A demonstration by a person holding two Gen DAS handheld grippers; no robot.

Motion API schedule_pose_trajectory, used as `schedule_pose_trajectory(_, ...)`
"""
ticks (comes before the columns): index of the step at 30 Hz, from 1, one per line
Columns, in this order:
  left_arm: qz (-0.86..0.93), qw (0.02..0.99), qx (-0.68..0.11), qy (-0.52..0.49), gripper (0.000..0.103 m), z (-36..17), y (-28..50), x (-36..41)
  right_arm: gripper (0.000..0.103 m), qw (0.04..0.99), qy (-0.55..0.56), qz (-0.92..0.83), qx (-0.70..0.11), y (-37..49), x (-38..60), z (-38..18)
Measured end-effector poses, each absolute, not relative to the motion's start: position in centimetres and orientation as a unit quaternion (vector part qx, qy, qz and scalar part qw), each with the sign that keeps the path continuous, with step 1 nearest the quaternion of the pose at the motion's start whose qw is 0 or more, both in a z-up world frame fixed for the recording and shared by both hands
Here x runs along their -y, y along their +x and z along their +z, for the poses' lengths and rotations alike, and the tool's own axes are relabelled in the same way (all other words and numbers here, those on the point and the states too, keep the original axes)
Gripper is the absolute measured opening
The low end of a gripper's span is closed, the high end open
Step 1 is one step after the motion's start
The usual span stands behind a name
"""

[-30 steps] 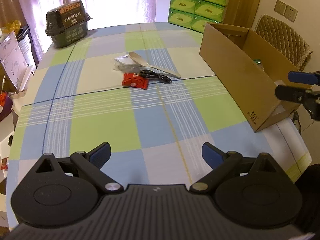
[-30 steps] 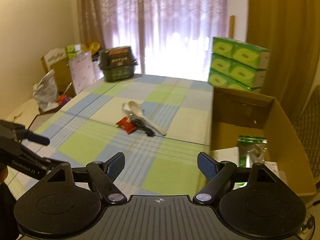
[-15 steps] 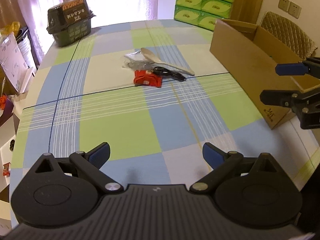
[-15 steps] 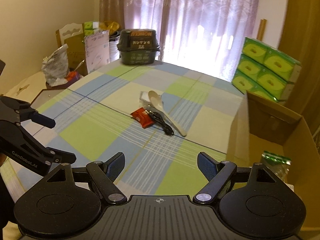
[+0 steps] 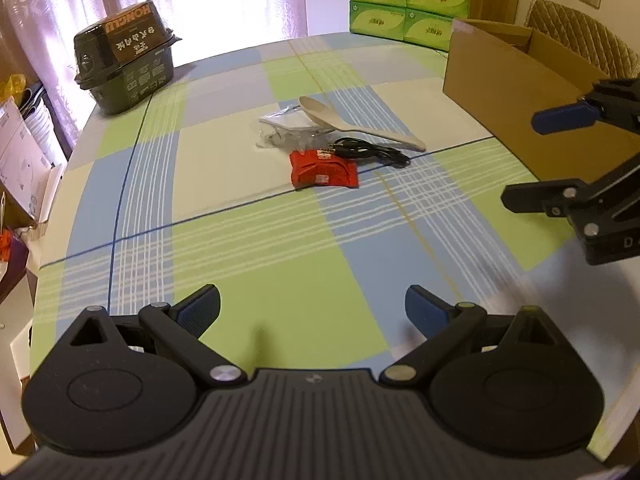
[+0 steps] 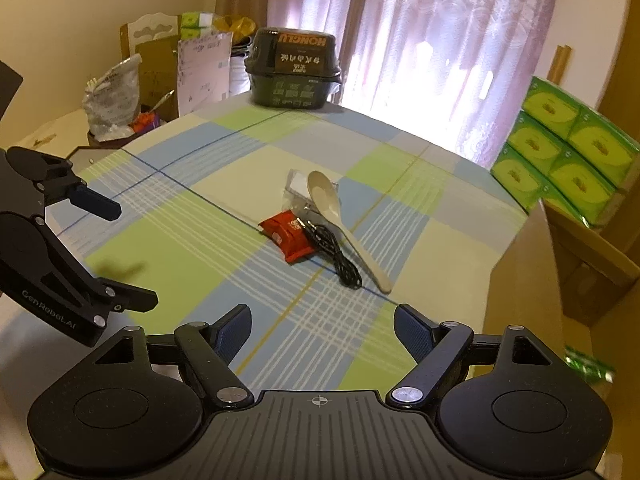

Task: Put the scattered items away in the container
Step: 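Withdraw both grippers from the cardboard box toward the spoon and red packet, then grasp red candy packet with left gripper while right gripper grasps black cable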

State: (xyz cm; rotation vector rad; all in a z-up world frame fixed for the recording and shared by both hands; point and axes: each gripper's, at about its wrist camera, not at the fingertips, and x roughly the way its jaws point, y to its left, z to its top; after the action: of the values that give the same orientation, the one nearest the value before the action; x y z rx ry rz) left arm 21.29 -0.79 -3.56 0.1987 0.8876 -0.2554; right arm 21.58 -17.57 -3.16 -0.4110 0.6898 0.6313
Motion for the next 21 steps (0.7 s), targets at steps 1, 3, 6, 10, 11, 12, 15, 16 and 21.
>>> schedule_pose_trajectory(1, -0.126, 0.89, -0.426, 0.097, 0.097, -3.7, 21.7, 0.8, 0.084, 0.872, -0.197, 0.306, -0.329, 22.0, 17.3, -3.4)
schedule_pose_trajectory(3, -0.129, 0.89, -0.424, 0.103, 0.097, -4.0, 22.6, 0.8, 0.084, 0.869, -0.204, 0.308, -0.329, 23.0, 16.7, -4.0)
schedule_pose_trajectory(6, -0.136, 0.889, -0.422, 0.11, 0.097, -4.4, 24.0, 1.0, 0.084, 0.866, -0.21, 0.31, -0.332, 24.2, 16.0, -4.7)
schedule_pose_trajectory(10, -0.148, 0.887, -0.419, 0.124, 0.097, -4.8, 25.8, 1.3, 0.077, 0.86, -0.219, 0.314, -0.338, 25.8, 15.2, -5.3)
schedule_pose_trajectory(11, -0.151, 0.887, -0.418, 0.127, 0.097, -4.8, 26.1, 1.3, 0.071, 0.858, -0.222, 0.315, -0.34, 26.3, 15.1, -5.5)
schedule_pose_trajectory(12, -0.156, 0.886, -0.417, 0.129, 0.097, -4.9, 26.6, 1.4, 0.065, 0.854, -0.225, 0.318, -0.345, 26.8, 14.9, -5.8)
schedule_pose_trajectory(15, -0.169, 0.885, -0.413, 0.134, 0.097, -5.2, 27.7, 1.6, 0.065, 0.849, -0.23, 0.32, -0.351, 28.2, 14.5, -6.4)
schedule_pose_trajectory(16, -0.173, 0.884, -0.412, 0.137, 0.097, -5.4, 28.1, 1.7, 0.064, 0.848, -0.231, 0.322, -0.352, 28.6, 14.4, -6.6)
schedule_pose_trajectory(21, -0.187, 0.881, -0.403, 0.162, 0.097, -6.3, 29.3, 2.4, 0.054, 0.835, -0.234, 0.335, -0.368, 30.9, 14.1, -7.3)
